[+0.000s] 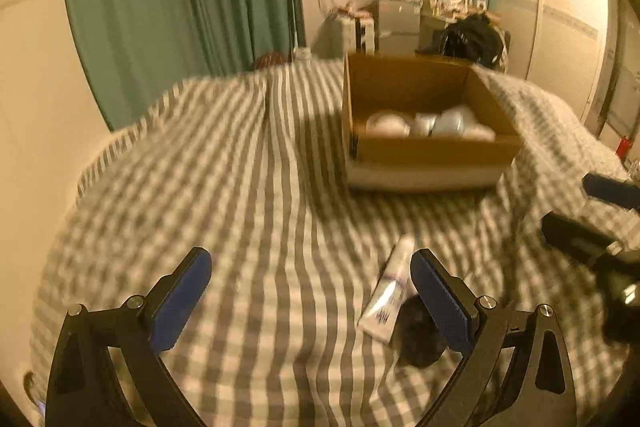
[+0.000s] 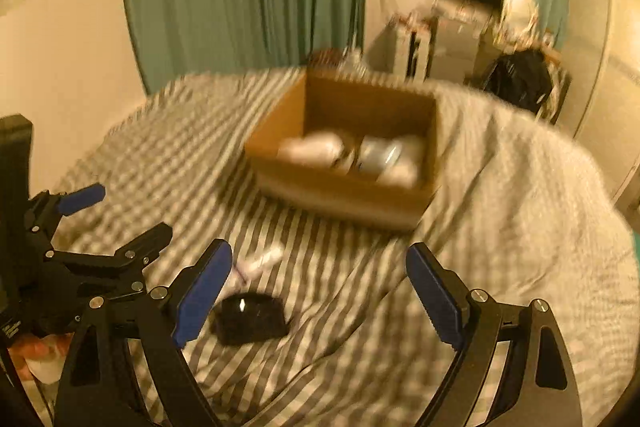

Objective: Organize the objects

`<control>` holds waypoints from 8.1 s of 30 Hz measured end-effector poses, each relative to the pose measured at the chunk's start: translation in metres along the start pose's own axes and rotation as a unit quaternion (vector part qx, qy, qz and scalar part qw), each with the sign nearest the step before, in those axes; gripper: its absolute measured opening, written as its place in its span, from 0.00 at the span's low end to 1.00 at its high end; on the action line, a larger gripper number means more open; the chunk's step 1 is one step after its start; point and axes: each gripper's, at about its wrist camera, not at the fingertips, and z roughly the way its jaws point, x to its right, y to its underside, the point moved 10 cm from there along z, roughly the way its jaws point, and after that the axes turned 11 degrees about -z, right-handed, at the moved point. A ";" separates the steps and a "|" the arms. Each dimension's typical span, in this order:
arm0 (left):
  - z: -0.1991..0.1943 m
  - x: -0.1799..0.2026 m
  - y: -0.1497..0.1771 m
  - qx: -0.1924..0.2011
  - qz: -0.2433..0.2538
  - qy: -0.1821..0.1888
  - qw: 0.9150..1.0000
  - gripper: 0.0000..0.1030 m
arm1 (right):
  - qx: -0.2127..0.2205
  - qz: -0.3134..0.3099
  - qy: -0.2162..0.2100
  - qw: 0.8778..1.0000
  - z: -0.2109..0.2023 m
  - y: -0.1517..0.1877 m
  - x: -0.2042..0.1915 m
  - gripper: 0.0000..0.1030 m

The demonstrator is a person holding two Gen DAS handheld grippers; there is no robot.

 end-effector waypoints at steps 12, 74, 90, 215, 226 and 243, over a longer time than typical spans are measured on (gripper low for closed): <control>0.033 -0.022 0.025 -0.036 -0.019 -0.023 0.999 0.99 | -0.106 -0.024 -0.087 0.990 0.071 0.073 -0.045 0.86; 0.018 0.071 0.049 -0.089 0.033 0.105 0.990 0.18 | -0.008 0.043 0.012 0.999 0.007 0.045 0.037 0.74; -0.033 0.087 -0.026 -0.002 0.049 0.125 0.991 0.18 | 0.055 0.020 0.026 0.998 -0.051 -0.008 0.046 0.74; -0.103 0.039 -0.079 0.236 -0.046 0.026 0.970 1.00 | 0.254 0.064 0.186 0.947 -0.109 -0.014 0.092 1.00; -0.094 0.038 -0.070 0.221 -0.039 0.017 0.974 1.00 | 0.249 0.066 0.179 0.949 -0.108 -0.015 0.086 1.00; -0.093 0.040 -0.068 0.216 -0.036 0.015 0.976 1.00 | 0.239 0.070 0.172 0.953 -0.100 -0.016 0.084 1.00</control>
